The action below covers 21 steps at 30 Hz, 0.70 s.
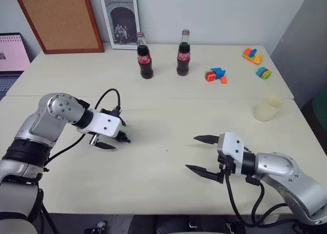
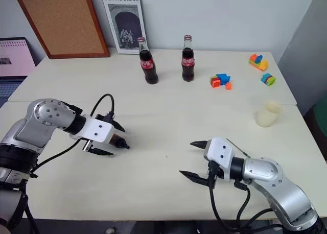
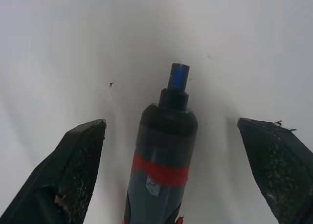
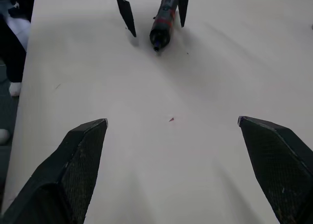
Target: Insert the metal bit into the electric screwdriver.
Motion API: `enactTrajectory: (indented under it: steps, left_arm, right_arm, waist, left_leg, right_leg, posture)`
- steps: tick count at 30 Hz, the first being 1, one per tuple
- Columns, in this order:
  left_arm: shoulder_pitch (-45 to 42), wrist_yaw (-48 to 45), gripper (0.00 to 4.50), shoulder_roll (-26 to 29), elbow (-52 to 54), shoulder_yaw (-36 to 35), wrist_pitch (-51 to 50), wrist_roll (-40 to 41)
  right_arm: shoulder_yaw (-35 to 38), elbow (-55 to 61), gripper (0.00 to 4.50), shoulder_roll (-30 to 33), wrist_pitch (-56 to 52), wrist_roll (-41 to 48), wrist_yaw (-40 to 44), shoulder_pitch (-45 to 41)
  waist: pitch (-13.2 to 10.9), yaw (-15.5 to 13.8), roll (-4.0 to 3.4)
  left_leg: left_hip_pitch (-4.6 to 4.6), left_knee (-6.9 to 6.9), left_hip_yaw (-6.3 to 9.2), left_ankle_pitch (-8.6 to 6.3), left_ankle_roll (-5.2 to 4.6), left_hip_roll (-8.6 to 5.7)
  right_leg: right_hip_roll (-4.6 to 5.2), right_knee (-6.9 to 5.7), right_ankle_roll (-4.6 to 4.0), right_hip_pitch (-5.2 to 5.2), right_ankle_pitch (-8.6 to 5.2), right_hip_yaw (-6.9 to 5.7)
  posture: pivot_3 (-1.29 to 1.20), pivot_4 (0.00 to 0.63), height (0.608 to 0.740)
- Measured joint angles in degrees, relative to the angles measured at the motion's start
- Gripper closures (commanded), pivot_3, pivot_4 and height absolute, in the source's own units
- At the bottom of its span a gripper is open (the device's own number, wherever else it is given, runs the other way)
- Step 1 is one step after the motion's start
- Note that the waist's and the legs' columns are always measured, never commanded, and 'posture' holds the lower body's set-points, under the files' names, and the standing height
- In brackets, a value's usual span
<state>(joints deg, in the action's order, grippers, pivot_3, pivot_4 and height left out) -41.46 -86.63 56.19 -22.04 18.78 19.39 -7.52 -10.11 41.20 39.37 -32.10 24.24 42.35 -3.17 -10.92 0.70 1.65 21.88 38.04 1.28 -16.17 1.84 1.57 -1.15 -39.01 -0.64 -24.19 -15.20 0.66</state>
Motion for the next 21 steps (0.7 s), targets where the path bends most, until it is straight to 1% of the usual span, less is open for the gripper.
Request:
enactTrajectory:
  steps: [7, 14, 21]
  left_arm:
    - [-1.9, -0.2, 0.00, -2.9, -2.5, 2.5, 2.7, -3.0]
    - [-3.4, -0.2, 0.00, -3.0, -5.8, 3.5, 5.6, -5.6]
    - [-3.9, -0.2, 0.00, -3.1, -6.9, 3.5, 5.7, -6.2]
  right_arm:
    - [0.0, 2.4, 0.01, -0.1, -1.2, 1.4, -0.4, 0.3]
    - [0.2, 4.0, 0.01, 0.0, -3.2, 2.5, -1.3, 0.2]
    - [0.4, 4.1, 0.01, 0.1, -4.9, 4.1, -1.5, -1.0]
  waist:
    - [0.0, 0.2, 0.01]
    - [0.0, 0.6, 0.01]
    - [0.0, 0.8, 0.02]
  left_leg:
    - [0.00, 0.03, 0.04, 0.00, 0.00, 0.03]
    - [0.00, 0.03, 0.04, 0.00, 0.00, 0.03]
    - [-0.02, 0.06, 0.05, 0.00, 0.00, 0.03]
  right_leg:
    - [-0.13, -0.01, -0.02, 0.01, 0.01, -0.04]
    - [-0.12, -0.02, -0.02, 0.02, 0.01, -0.04]
    - [-0.12, -0.05, -0.02, 0.03, 0.02, -0.04]
  posture:
    - [0.00, 0.150, 0.740]
    - [0.00, 0.150, 0.740]
    - [0.00, 0.150, 0.740]
